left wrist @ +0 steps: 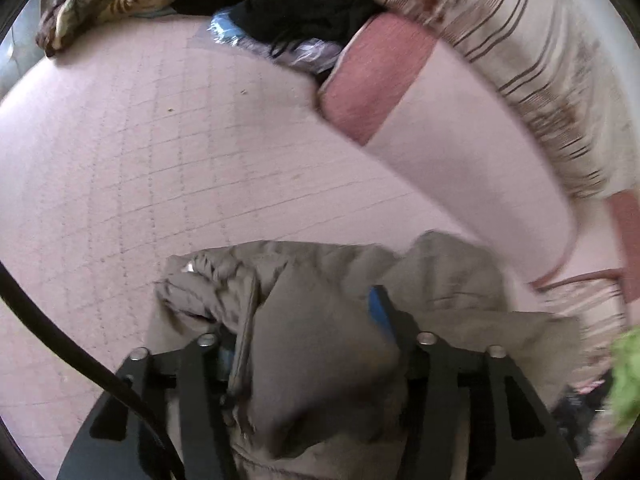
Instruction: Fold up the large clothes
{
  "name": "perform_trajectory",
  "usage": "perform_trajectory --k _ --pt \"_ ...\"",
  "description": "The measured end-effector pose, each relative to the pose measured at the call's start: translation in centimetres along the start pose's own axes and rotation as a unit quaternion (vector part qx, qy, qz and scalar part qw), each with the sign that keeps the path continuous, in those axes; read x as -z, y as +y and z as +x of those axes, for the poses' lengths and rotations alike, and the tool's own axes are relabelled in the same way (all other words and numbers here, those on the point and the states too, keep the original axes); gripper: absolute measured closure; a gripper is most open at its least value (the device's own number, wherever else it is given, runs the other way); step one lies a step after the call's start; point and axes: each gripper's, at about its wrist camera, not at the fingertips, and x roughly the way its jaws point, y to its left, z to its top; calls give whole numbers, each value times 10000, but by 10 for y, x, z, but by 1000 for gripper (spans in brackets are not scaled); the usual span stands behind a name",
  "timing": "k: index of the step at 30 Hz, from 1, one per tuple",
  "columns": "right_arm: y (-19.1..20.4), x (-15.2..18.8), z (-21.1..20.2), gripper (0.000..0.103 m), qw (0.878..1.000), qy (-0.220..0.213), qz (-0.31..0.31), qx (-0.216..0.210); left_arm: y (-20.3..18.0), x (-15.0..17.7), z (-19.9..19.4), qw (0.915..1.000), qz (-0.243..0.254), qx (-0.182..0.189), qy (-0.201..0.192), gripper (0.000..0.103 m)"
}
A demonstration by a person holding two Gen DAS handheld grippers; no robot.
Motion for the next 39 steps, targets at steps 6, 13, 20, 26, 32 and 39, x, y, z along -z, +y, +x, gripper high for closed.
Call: perform_trajectory --k 6,13,20,26,32,39 --pt "16 0 -58 17 9961 -844 -238 -81 4 -4 -46 9950 -387 916 -108 36" --pt "85 29 -96 42 9809 -1184 -1530 215 -44 15 -72 9966 530 223 -587 36" --pt "146 74 -46 52 9633 -686 -2591 115 -81 39 -13 9851 1423 -865 -419 35" --pt "149 69 24 52 9574 -435 -2763 722 -63 33 55 9808 1379 -1370 -147 34" --pt "121 57 71 47 9668 -155 -2425 794 -63 18 78 9786 1476 -1406 -284 28" --pt "110 46 93 42 9718 -104 -2244 717 -61 10 97 9783 1454 -1414 -415 24"
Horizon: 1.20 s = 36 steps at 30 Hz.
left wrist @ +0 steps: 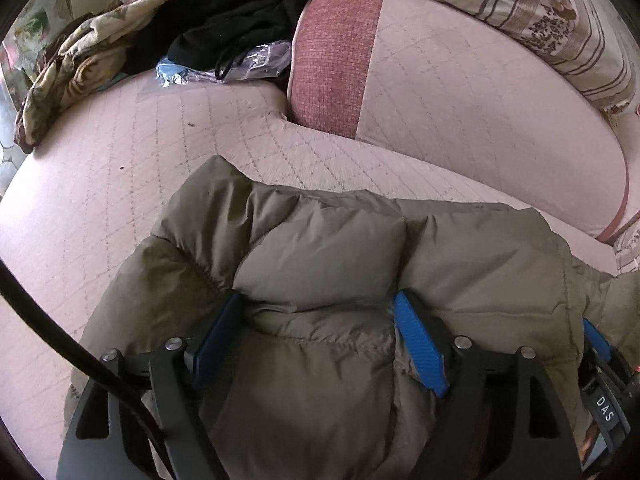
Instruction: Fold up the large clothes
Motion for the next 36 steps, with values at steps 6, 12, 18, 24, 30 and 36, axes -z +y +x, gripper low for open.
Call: perform_trajectory --k 6,12,18,24,30,36 --pt "-1 -2 7 40 10000 2 11 -16 5 -2 5 9999 -117 66 30 21" --pt "7 -7 -16 39 9994 48 -238 265 13 4 -36 9999 -93 135 22 21" --pt "-8 10 -73 38 9987 -274 -250 350 27 30 -94 9986 218 -164 -461 21" --pt "-36 32 -83 38 9965 -204 -271 769 42 56 -100 9982 195 -291 -477 21" --pt "-62 43 -69 36 9968 -125 -54 786 42 71 -79 9979 269 -365 -454 21" --pt "-62 48 -54 30 9965 -158 -123 808 37 77 -72 9957 386 -435 -728 21"
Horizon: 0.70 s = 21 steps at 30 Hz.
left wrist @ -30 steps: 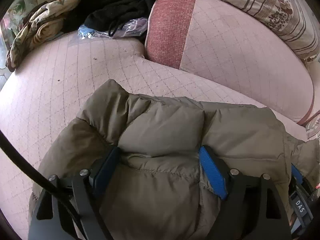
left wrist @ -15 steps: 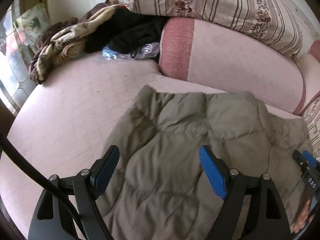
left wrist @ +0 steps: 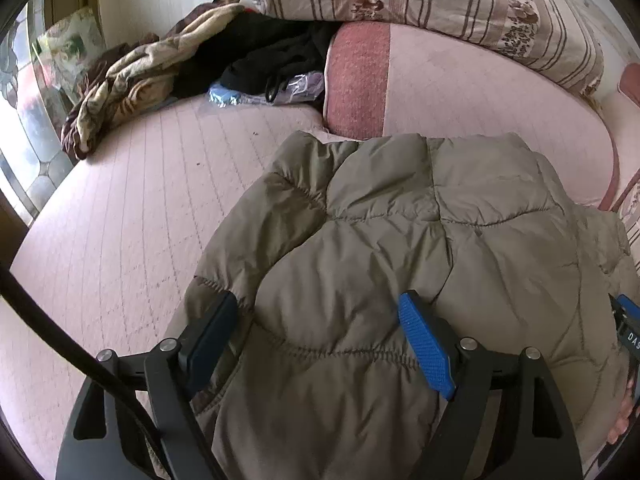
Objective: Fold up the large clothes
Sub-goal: 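Open both tools and release the folded jacket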
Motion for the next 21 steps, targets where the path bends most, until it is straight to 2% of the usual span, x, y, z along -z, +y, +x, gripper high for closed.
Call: perform_trajectory --k 21 --pt "3 4 15 26 9998 -176 39 35 2 0 9 9999 -40 113 -88 19"
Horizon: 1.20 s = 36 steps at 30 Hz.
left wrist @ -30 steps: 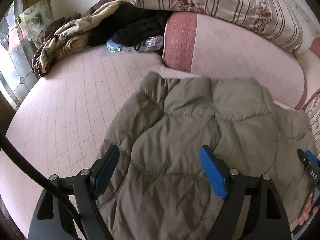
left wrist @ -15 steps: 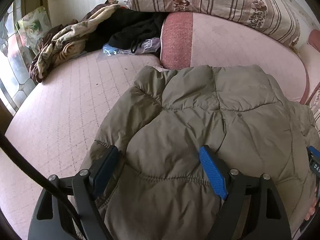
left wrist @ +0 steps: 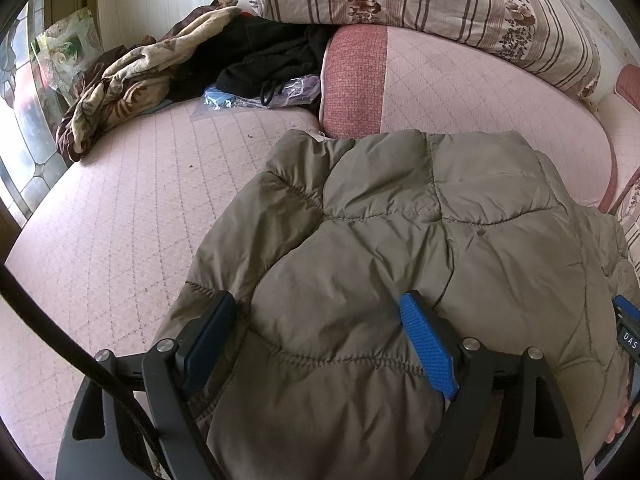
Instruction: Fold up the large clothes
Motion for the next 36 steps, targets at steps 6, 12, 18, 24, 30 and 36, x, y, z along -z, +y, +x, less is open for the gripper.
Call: perform_trajectory --k 6,12,18,24,30,36 --pt "-1 0 0 26 10000 2 -10 25 0 0 -1 10000 -24 -5 27 18" --pt "1 -2 0 26 9999 65 -23 111 2 0 -2 9999 -85 -44 64 18" --pt "3 -4 -5 25 9993 220 -29 317 2 0 -10 9997 -37 -173 177 18" --pt "-1 3 -31 25 9987 341 32 379 13 3 -45 9997 51 -194 144 20" --pt "-24 11 -70 24 9987 425 98 280 44 1 -87 9990 -47 -433 -35 20" --pt "-63 18 -108 21 9985 279 353 303 79 5 -90 9980 -500 -194 341 20"
